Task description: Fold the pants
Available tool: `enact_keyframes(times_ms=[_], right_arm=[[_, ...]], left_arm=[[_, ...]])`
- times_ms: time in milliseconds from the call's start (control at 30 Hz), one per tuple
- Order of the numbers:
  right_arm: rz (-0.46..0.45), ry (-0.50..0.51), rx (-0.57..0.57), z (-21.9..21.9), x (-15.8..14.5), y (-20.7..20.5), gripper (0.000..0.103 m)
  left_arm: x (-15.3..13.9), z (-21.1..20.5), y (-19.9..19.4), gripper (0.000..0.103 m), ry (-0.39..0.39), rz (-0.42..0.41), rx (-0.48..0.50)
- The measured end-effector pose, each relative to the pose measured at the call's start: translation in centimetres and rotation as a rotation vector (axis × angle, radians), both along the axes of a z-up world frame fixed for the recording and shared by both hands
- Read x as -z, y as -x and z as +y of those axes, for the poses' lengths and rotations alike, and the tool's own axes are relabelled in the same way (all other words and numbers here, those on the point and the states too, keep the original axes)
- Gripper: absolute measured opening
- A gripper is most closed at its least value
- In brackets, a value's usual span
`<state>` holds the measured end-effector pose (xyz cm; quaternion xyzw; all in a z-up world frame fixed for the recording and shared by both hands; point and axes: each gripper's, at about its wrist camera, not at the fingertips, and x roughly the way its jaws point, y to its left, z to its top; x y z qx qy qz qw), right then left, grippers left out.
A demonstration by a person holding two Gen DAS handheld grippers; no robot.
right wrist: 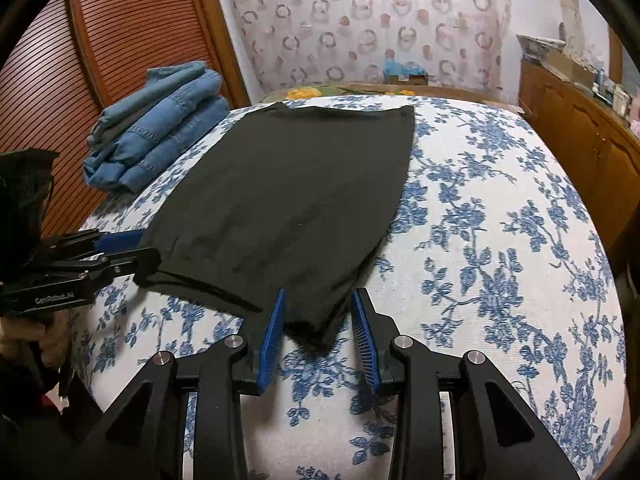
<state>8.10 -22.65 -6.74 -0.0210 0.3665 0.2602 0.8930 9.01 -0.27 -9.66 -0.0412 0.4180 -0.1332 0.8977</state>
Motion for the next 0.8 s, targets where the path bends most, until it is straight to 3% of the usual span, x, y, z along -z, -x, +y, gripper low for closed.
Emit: enact_keyframes(times_ms=[67,167,400,800], right_arm=[[-0.008,0.016,-0.011,0.2,0.1,0.0,0.036],[-0.01,0.021,-0.023,0.4,0.1,0.1,0.034],[-0.013,-0.005,-0.056,0.5,0.1,0.4,0.013],[-0.033,-0.072,-0.082,-0.5,-0.6,1.4,0.01]], left_arm=[[0.1,-0.4,0.2,0.048,-0.006,-0.008,0.01],[0.1,-0.6,0.3,0.037,0.006,-0.011,0.02],[-0.1,-0.8,0.5,0.013,-0.01,-0.025,0.02],[-2.7,-0.6,1.9,0.008,0.0,-0.091,0.023]])
